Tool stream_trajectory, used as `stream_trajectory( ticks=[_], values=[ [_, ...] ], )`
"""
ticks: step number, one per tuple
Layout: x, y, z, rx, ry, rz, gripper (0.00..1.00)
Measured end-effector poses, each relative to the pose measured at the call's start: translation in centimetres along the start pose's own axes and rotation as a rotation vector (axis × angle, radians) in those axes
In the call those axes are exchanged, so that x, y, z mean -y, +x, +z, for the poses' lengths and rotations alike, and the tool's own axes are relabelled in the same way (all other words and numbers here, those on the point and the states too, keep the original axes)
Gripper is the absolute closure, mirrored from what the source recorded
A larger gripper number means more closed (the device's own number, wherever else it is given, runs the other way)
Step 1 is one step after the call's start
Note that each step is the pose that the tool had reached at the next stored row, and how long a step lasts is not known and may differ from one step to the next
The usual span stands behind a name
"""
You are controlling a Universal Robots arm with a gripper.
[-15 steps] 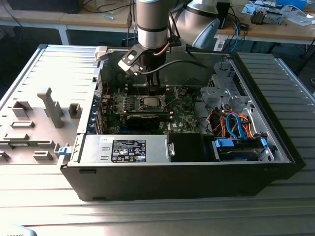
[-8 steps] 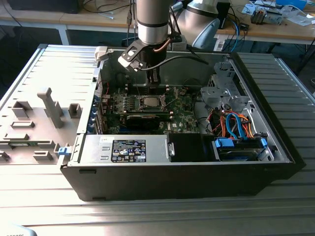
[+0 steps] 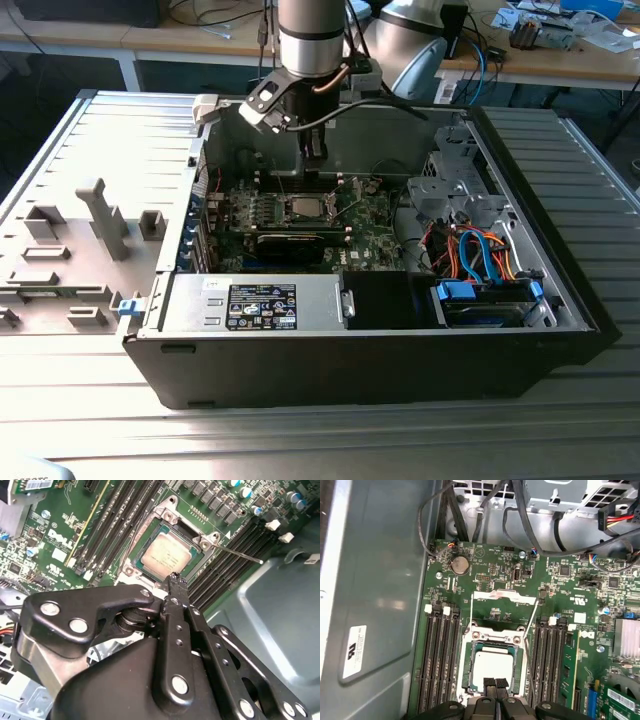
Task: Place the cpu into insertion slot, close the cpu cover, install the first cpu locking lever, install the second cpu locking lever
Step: 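Place the cpu into insertion slot, then close the cpu cover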
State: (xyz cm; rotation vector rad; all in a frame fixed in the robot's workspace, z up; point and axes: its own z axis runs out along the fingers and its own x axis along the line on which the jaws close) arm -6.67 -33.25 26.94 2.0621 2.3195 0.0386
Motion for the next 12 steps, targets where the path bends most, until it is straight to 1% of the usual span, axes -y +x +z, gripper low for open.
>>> stream_trajectory(
  ticks=[2,4,6,12],
  values=[
    [-0.03,-0.01,-0.68,0.0001,0.0,0.0,0.89],
    [-0.04,-0.01,-0.94,0.0,0.0,0.0,0.89],
    [-0.05,-0.01,-1.04,-0.0002,-0.0002,0.0,0.89],
    [-0.05,-0.01,-1.08,0.0,0.0,0.0,0.89]
  ],
)
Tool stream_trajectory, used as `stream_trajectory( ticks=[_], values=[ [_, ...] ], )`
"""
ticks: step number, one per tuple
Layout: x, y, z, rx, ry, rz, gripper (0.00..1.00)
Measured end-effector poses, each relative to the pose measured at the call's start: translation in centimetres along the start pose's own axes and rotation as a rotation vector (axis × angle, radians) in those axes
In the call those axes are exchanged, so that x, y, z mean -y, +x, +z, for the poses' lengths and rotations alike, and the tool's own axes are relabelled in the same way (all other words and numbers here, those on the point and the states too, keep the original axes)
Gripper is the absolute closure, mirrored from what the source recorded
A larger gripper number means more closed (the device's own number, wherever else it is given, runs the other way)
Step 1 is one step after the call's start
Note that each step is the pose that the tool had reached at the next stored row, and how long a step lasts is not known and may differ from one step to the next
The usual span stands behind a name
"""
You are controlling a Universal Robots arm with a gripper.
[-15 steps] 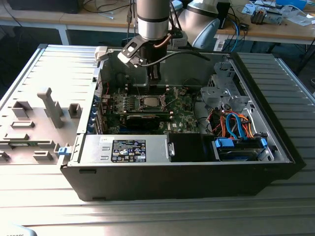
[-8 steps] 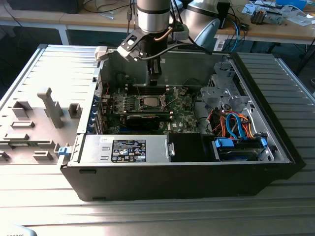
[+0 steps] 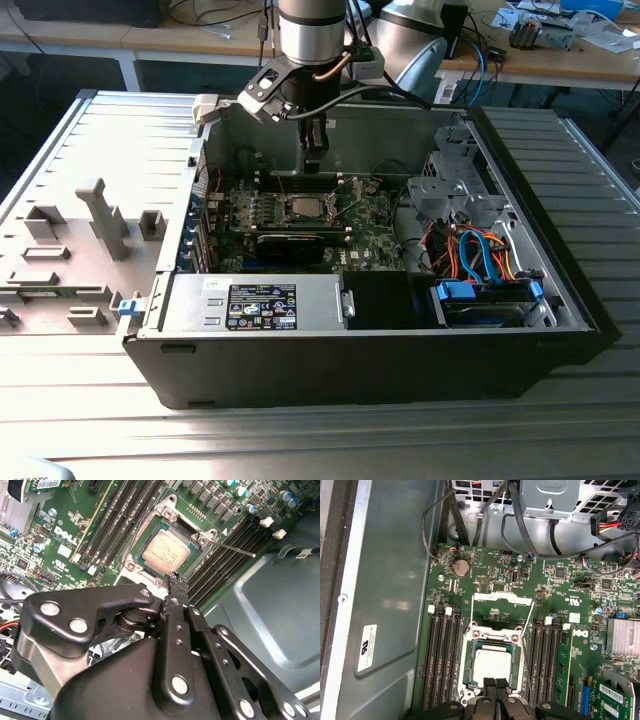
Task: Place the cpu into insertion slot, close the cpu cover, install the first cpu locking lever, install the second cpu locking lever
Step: 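Close the cpu cover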
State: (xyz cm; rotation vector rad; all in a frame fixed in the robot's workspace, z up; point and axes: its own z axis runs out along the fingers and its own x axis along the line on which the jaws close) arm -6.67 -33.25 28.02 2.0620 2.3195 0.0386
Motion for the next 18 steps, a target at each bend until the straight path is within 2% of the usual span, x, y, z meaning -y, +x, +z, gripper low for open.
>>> stream_trajectory(
  ticks=[4,11,12,15,18],
  values=[
    [-0.06,-0.05,-0.01,0.0002,0.0001,0.0,0.89],
    [-0.98,-0.49,0.04,0.0002,0.0006,0.0,0.89],
    [-1.25,-0.56,0.05,0.0001,0.0008,0.0,0.89],
    [-2.59,-0.83,0.12,-0.0002,0.0026,0.0,0.89],
    [-3.47,-0.96,0.16,-0.0003,0.0035,0.0,0.89]
  ],
)
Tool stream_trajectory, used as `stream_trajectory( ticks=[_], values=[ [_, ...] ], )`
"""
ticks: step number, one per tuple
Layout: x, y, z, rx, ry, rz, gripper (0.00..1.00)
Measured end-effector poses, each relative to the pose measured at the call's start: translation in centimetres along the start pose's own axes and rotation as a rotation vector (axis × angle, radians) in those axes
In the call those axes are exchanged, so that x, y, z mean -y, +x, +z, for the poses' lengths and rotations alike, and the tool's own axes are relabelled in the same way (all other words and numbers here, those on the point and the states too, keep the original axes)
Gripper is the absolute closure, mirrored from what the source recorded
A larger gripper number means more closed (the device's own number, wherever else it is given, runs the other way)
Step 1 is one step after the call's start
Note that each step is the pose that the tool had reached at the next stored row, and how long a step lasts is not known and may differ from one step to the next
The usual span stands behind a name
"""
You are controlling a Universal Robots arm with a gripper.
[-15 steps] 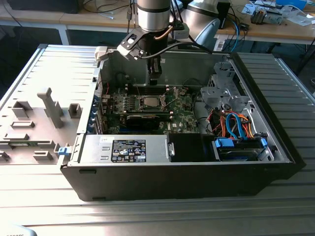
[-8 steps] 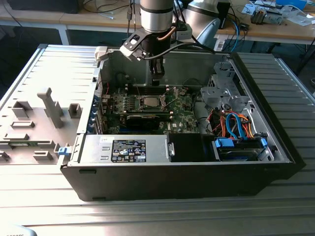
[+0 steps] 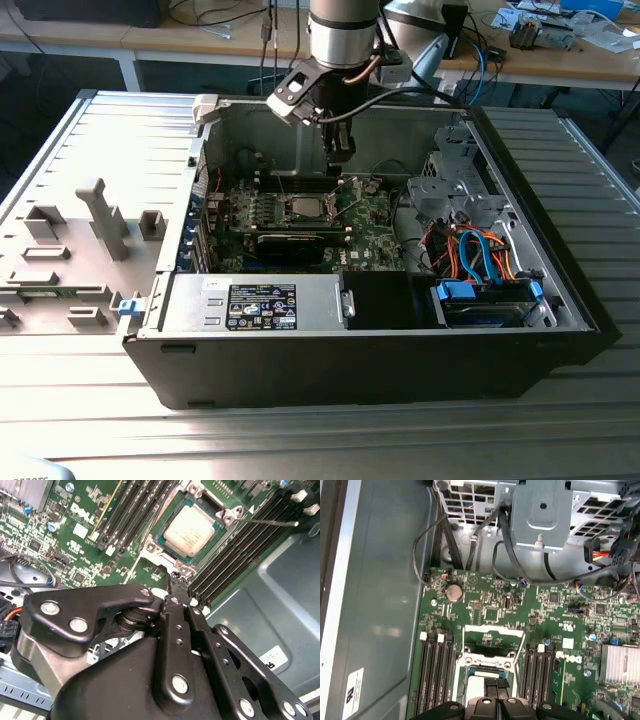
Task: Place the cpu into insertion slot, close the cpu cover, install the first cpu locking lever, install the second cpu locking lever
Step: 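Close the cpu cover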
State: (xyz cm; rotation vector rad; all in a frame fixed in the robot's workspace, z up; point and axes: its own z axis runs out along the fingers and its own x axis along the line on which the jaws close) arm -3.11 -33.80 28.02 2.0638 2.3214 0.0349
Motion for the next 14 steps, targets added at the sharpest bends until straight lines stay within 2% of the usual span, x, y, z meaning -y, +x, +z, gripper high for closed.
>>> stream_trajectory(
  ticks=[13,14],
  values=[
    [-3.66,-0.45,0.15,-0.0006,0.0069,0.0,0.89],
    [-4.2,-0.52,0.18,-0.0009,0.0082,0.0,0.89]
  ],
)
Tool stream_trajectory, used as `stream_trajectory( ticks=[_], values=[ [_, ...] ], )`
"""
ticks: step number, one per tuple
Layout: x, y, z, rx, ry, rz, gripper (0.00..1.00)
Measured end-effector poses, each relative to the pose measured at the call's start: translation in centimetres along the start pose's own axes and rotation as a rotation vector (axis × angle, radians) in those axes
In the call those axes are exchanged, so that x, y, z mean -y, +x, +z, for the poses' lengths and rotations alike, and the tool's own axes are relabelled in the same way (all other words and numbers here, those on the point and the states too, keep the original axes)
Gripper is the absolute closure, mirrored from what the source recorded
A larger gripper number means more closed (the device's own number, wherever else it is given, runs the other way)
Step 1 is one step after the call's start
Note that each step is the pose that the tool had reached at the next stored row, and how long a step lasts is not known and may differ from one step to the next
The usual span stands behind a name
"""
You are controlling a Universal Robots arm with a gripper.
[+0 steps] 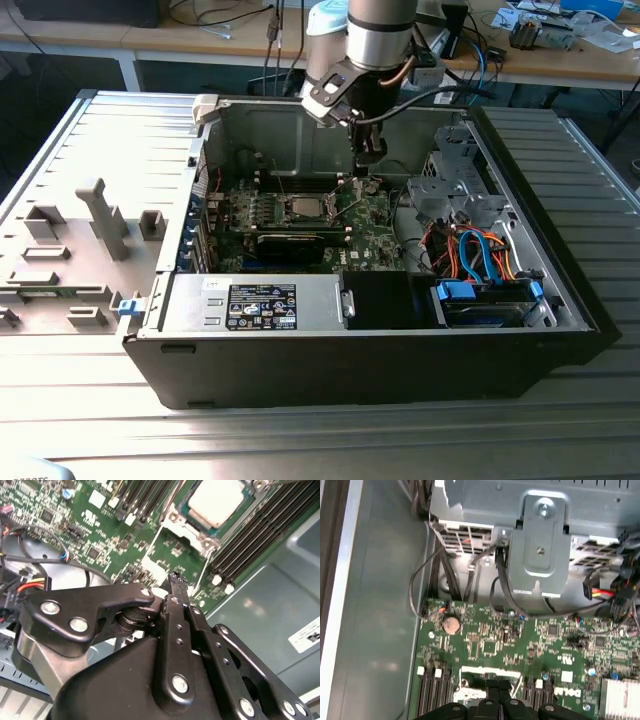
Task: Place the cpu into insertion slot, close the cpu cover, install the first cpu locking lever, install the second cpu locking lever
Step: 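Close the cpu cover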
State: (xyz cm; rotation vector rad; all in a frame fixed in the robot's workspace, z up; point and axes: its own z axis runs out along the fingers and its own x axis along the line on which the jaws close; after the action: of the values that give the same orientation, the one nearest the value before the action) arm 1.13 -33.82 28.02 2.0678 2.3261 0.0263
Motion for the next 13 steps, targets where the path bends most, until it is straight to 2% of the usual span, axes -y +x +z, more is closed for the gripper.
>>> stream_trajectory(
  ticks=[3,8,10,12,13],
  values=[
    [-0.73,-0.08,0.1,-0.0006,0.0022,0.0,0.89],
    [-1.45,-0.17,0.3,-0.0008,0.0056,0.0,0.89],
    [-1.9,-0.22,0.41,-0.0017,0.0151,0.0,0.89],
    [-2.35,-0.28,0.45,-0.0026,0.0288,0.0,0.89],
    [-2.68,-0.32,0.48,-0.0038,0.0379,0.0,0.89]
  ],
)
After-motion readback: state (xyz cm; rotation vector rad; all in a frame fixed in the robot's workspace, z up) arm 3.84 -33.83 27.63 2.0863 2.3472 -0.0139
